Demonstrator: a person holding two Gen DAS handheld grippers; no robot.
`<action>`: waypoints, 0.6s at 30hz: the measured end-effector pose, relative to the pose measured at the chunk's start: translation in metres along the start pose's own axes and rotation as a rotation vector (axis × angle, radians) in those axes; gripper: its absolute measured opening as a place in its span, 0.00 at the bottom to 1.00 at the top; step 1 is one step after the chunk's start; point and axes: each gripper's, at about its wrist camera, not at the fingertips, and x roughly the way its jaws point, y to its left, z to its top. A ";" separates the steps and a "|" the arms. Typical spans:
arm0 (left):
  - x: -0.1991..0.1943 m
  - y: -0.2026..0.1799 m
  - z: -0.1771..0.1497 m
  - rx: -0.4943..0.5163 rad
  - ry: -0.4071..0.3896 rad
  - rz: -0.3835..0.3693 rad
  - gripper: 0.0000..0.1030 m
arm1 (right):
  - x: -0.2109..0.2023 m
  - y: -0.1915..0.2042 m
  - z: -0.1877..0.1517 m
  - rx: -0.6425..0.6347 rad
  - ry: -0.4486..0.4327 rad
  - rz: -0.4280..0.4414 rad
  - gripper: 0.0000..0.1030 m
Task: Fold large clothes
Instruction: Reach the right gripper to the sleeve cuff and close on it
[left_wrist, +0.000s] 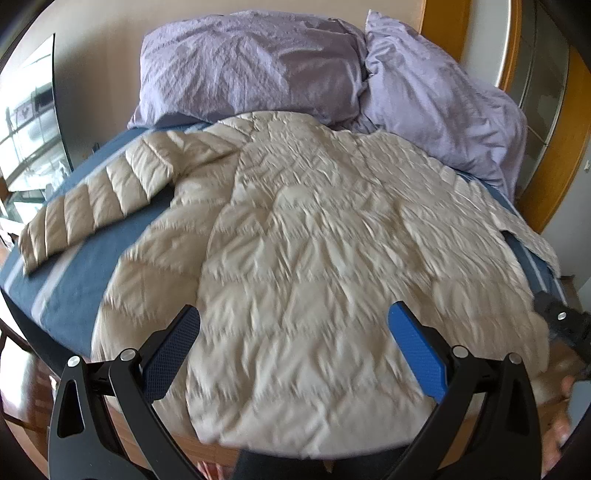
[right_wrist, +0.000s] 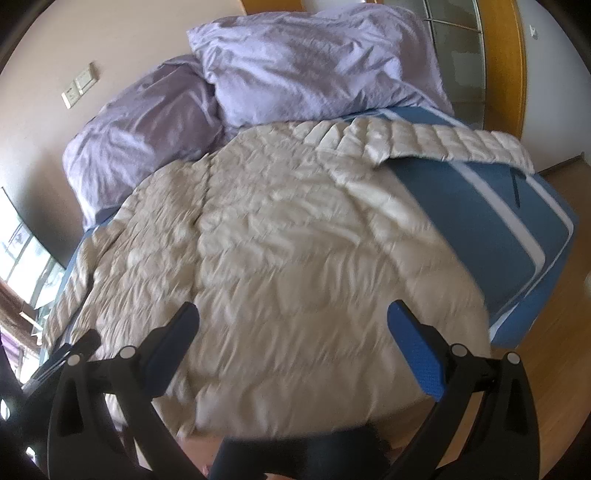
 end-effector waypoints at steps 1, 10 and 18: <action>0.003 0.001 0.005 0.003 -0.003 0.008 0.99 | 0.004 -0.003 0.008 0.000 -0.003 -0.006 0.98; 0.054 0.004 0.049 0.034 0.023 0.093 0.99 | 0.048 -0.050 0.070 0.047 0.038 -0.066 0.98; 0.107 0.011 0.063 0.053 0.080 0.198 0.99 | 0.089 -0.135 0.118 0.220 0.057 -0.184 0.98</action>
